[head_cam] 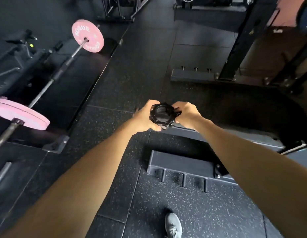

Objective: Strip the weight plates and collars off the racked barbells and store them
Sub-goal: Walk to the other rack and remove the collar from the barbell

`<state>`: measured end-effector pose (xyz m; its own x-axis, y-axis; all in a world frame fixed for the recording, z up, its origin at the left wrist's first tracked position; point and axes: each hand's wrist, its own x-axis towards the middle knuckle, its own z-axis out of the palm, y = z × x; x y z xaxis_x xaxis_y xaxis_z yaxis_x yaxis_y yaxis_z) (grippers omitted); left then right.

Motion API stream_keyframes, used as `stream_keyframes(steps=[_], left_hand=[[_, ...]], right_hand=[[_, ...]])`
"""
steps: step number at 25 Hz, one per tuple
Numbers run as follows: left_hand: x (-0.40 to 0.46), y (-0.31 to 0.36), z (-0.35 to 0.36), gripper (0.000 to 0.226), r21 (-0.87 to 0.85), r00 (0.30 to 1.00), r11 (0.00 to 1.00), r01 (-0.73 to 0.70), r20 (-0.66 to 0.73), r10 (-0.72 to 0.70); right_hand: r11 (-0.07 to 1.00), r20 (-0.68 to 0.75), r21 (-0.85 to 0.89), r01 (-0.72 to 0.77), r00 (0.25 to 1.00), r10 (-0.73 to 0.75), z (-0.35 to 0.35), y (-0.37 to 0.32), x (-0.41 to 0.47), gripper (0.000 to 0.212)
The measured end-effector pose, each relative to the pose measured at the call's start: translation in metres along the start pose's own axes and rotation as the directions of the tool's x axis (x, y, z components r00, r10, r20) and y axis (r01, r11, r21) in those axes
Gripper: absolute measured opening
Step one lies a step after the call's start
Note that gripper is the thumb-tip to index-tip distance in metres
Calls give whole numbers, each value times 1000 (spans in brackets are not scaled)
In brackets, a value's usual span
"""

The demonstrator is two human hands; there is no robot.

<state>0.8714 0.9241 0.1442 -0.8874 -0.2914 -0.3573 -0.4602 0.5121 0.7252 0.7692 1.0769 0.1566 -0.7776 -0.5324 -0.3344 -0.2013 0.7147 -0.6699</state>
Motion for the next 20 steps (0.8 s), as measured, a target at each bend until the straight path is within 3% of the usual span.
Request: stream_keyframes(steps=[11, 17, 20], left_hand=[[53, -30, 25, 96, 238, 994, 966, 102, 3, -106], [34, -11, 18, 112, 196, 986, 968, 156, -83, -142], [9, 2, 8, 106, 139, 985, 982, 131, -130, -113]], right_hand=[[999, 25, -38, -30, 999, 31, 35, 32, 48, 47], [990, 8, -139, 2, 1000, -1, 18, 30, 36, 78], [979, -55, -195, 56, 996, -68, 3, 20, 18, 70]])
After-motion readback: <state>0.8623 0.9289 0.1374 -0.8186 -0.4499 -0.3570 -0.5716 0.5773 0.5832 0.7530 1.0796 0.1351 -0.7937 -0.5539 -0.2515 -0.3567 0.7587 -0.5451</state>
